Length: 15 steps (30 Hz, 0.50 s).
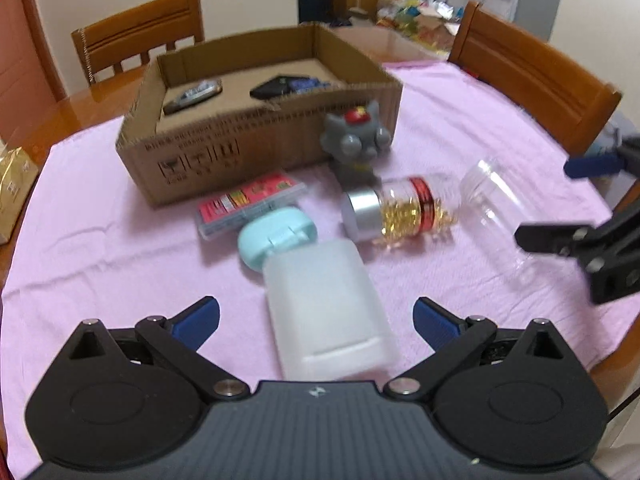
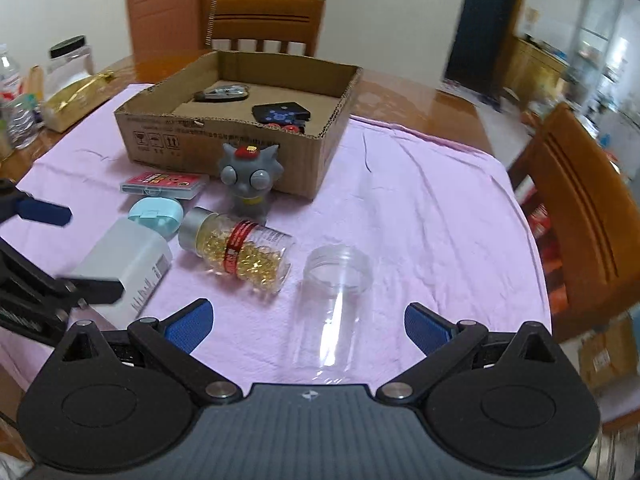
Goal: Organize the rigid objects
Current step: 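Grasp the white plastic box with the left tool while the right tool grasps the clear jar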
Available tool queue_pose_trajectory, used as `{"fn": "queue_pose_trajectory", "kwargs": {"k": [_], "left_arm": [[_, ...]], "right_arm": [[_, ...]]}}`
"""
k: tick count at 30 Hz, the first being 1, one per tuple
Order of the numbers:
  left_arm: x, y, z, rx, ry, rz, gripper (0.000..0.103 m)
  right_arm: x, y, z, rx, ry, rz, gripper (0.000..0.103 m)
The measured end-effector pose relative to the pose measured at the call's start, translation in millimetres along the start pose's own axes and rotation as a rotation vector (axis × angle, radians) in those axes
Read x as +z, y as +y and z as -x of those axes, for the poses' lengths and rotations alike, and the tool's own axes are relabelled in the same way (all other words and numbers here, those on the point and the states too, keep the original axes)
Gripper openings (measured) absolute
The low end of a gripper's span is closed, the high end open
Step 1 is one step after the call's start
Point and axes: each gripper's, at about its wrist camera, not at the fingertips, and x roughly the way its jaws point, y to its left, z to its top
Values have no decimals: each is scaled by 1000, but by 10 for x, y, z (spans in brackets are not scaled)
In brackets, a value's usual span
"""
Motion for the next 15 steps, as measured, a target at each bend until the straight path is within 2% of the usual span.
{"fn": "queue_pose_trajectory", "kwargs": {"k": [5, 10, 15], "left_arm": [[-84, -70, -137, 59, 52, 71, 102], [-165, 18, -172, 104, 89, 153, 102], [-247, 126, -147, 98, 99, 196, 102]], "right_arm": [[57, -249, -109, 110, -7, 61, 103], [206, -364, -258, 175, -9, 160, 103], [402, -370, -402, 246, -13, 276, 103]]}}
